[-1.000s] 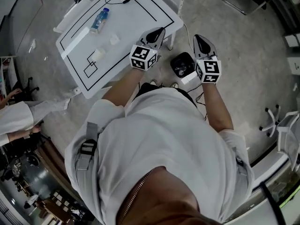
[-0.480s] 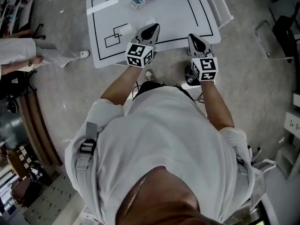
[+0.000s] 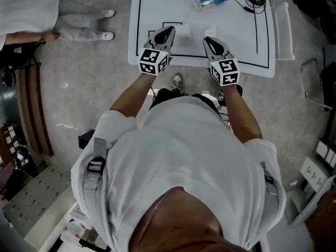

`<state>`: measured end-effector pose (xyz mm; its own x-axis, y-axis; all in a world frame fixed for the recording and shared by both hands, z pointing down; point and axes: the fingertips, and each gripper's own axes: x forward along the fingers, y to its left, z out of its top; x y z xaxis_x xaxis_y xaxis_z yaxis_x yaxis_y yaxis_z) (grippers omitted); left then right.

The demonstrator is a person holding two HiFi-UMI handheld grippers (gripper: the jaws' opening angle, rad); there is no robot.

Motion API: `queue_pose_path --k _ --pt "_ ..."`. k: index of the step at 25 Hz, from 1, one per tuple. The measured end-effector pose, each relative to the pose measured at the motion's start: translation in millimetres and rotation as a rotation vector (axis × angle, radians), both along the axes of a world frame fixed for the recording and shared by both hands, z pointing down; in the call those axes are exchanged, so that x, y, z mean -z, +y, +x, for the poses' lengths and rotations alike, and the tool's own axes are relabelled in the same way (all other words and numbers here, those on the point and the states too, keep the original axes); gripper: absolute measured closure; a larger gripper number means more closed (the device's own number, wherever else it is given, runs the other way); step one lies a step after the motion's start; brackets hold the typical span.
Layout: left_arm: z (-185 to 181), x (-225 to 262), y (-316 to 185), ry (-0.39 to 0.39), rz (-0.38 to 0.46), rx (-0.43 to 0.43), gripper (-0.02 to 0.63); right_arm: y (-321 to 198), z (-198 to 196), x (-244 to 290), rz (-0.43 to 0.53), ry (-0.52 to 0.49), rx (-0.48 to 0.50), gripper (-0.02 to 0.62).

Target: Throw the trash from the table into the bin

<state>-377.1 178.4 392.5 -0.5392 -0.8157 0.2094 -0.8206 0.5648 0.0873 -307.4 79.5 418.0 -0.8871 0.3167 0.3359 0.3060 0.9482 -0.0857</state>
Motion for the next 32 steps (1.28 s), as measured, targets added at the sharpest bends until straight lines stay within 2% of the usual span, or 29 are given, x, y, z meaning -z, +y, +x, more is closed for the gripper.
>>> queue_pose_path --k 2,4,8,15,16,19,26,32 --pt "-13 -4 21 0.007 -0.009 0.018 0.597 21 -17 -12 -0.008 0.042 0.043 0.564" --pt "-26 -9 37 0.017 -0.016 0.032 0.597 38 -32 -28 -0.016 0.097 0.075 0.513" --pt "-46 -22 57 0.044 -0.024 0.048 0.597 52 -56 -63 -0.024 0.211 0.089 0.449" --pt "-66 -38 74 0.076 -0.021 0.05 0.597 57 -77 -94 -0.019 0.303 0.053 0.447" --pt "-68 -39 74 0.078 -0.021 0.047 0.597 57 -79 -94 -0.021 0.304 0.05 0.452" --pt "-69 -39 72 0.079 -0.022 0.032 0.597 59 -80 -90 -0.023 0.289 0.03 0.578" --pt "-58 -28 36 0.059 -0.013 -0.044 0.597 38 -62 -50 -0.037 0.184 -0.034 0.578" --pt "-12 -16 -43 0.041 0.003 -0.215 0.597 -35 -4 -21 -0.006 0.114 -0.223 0.578"
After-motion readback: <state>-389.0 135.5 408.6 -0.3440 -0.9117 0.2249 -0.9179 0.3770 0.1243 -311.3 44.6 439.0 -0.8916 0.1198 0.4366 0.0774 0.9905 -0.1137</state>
